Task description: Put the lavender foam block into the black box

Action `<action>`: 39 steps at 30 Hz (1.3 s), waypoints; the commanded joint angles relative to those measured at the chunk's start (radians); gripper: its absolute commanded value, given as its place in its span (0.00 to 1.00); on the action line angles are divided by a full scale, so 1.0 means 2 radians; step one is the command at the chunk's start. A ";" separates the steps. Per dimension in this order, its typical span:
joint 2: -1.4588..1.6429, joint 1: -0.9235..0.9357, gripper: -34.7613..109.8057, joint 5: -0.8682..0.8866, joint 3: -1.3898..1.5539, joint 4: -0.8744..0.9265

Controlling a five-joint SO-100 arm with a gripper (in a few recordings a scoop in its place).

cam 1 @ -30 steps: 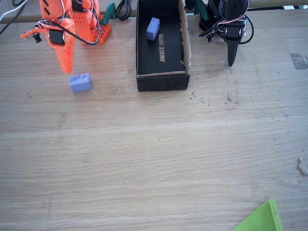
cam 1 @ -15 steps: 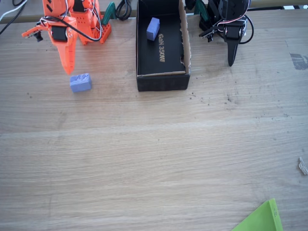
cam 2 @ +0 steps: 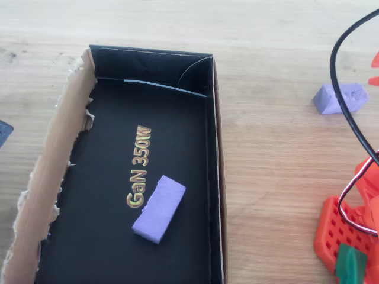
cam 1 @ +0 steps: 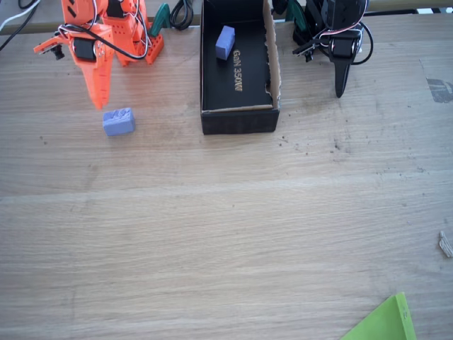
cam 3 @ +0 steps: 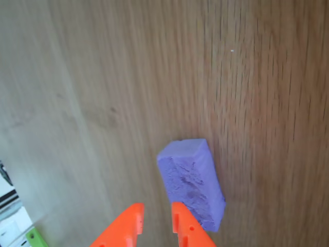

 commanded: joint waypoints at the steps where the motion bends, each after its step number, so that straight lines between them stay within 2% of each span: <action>1: 0.002 0.015 0.29 -0.015 -0.012 0.008; 39: -0.025 0.023 0.36 -0.101 -0.038 0.048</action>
